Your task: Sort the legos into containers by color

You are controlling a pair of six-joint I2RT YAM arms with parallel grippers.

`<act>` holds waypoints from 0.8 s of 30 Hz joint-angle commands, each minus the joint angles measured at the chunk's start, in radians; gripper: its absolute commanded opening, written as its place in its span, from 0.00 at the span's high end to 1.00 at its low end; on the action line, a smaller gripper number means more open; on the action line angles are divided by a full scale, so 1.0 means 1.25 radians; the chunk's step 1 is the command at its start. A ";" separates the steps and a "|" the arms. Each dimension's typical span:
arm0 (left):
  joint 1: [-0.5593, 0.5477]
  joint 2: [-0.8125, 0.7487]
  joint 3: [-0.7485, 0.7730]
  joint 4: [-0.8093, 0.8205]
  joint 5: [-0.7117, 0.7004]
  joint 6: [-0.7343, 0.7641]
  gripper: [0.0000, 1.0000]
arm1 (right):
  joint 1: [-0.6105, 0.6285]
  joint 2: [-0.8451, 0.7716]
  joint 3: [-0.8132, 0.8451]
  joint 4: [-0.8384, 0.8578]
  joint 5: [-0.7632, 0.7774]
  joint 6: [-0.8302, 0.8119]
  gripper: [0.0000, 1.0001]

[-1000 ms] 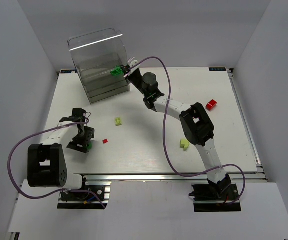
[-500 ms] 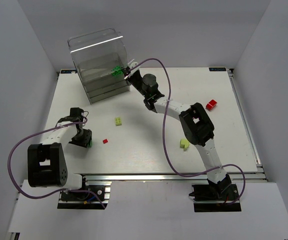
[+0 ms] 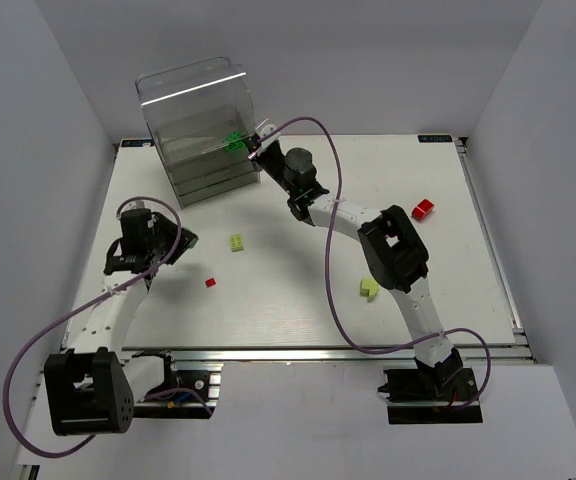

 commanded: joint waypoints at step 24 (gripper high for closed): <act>-0.004 0.311 -0.213 1.350 0.088 -0.011 1.00 | 0.003 -0.096 0.058 0.044 -0.025 0.014 1.00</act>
